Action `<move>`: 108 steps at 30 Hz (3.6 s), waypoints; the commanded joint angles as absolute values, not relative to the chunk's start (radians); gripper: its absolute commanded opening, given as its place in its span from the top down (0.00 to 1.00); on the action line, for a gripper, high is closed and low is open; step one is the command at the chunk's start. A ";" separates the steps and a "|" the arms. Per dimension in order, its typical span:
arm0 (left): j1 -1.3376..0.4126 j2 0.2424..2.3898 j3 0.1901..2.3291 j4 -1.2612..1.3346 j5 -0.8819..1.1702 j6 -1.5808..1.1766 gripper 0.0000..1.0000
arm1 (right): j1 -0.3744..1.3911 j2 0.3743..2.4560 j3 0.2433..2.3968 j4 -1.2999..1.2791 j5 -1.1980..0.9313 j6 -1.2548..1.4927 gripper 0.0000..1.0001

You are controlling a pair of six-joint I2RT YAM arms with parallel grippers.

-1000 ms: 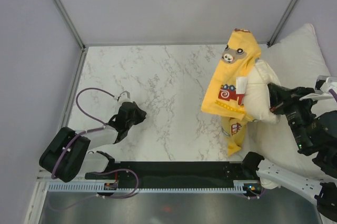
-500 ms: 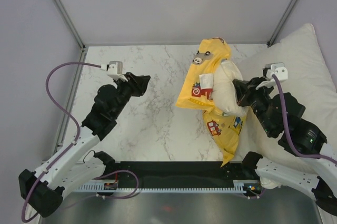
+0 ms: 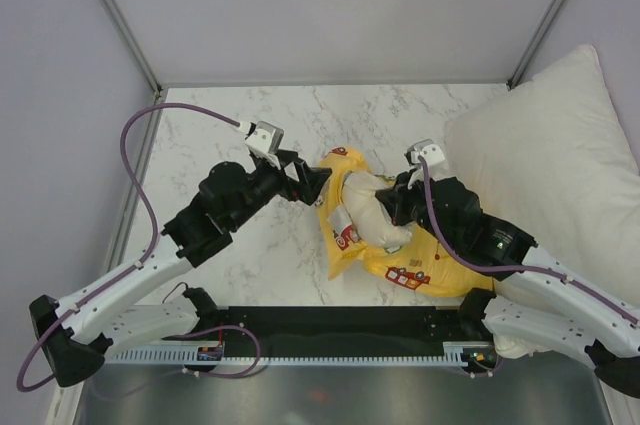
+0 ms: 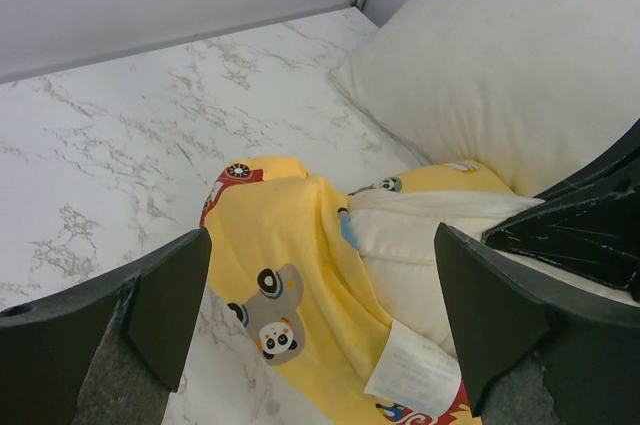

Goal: Remove the pillowcase from the pillow
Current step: Expand the opening of the pillowcase

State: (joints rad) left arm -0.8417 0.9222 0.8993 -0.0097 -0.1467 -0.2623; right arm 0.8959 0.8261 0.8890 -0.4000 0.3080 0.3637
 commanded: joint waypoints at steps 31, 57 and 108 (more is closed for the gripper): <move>-0.925 1.371 1.002 -0.221 -0.509 -0.270 0.90 | 0.891 0.759 0.848 -0.468 0.170 0.339 1.00; -0.457 1.701 1.404 -0.301 -0.293 -0.327 0.98 | 0.899 0.635 0.824 -0.788 -0.370 0.324 1.00; -0.854 0.869 0.362 0.052 -0.172 -0.710 0.98 | 0.834 1.557 0.934 -0.008 -0.245 0.305 1.00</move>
State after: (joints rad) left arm -0.8227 1.0126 0.3836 0.0975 -0.1333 -0.6254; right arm 0.8654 1.4406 0.8734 -0.0956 -0.2840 0.3489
